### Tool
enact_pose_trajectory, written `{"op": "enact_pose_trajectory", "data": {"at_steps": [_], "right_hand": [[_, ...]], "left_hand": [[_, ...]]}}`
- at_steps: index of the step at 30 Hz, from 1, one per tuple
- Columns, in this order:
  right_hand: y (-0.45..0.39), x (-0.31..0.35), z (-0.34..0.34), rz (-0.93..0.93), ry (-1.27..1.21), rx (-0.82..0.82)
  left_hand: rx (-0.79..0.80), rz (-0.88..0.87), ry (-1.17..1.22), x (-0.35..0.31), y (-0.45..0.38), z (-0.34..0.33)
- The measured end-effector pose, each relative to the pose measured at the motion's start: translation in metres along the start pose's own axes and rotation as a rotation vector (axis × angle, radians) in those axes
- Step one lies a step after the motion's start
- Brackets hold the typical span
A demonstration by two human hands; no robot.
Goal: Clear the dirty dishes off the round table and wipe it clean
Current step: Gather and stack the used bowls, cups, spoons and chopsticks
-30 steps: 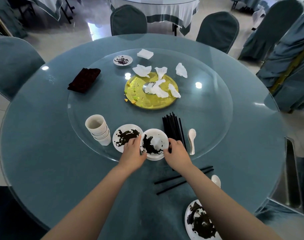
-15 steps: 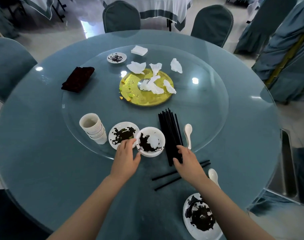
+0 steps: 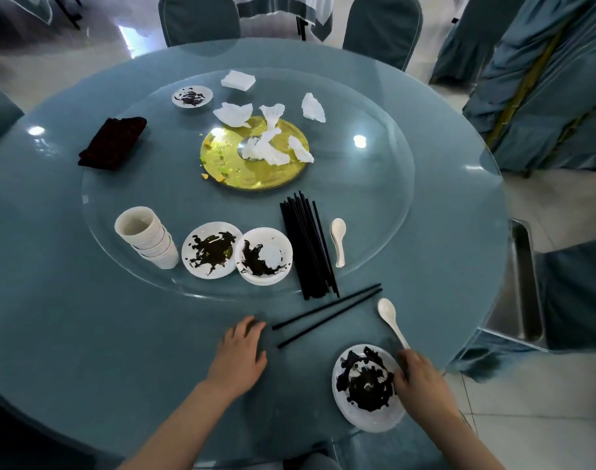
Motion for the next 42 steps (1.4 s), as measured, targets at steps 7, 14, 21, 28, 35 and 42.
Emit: {"op": "enact_pose_trajectory", "data": {"at_steps": [7,14,21,28,35,42], "right_hand": [[0.007,-0.002,-0.003,-0.022,-0.093,0.026],[0.002,0.019,-0.007,-0.194,-0.584,0.149],[-0.013,0.108,0.0,-0.125,-0.852,0.212],[-0.028,0.176,-0.004,-0.001,-0.896,0.26],[-0.051,0.181,-0.001,0.284,-0.352,0.088],[-0.047,0.202,-0.017,0.619,0.146,0.187]], "left_hand": [[-0.06,-0.025,-0.082,-0.002,0.007,-0.002],[-0.012,0.036,0.142,0.004,0.005,0.006],[-0.058,0.16,0.932,-0.016,0.012,0.047],[-0.226,0.41,1.23,0.02,0.016,0.071],[-0.4,0.631,1.519,0.079,0.006,0.083],[-0.475,0.767,1.743,0.099,-0.032,0.083]]}}
Point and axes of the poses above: each hand's wrist, its own y-axis away from the middle knuckle, its own z-axis out of the back of the hand, x = y × z, the point moved 7 cm from there along -y, towards the middle knuckle, and after that the axes turned 4 degrees about -x, right-handed, at the moved point
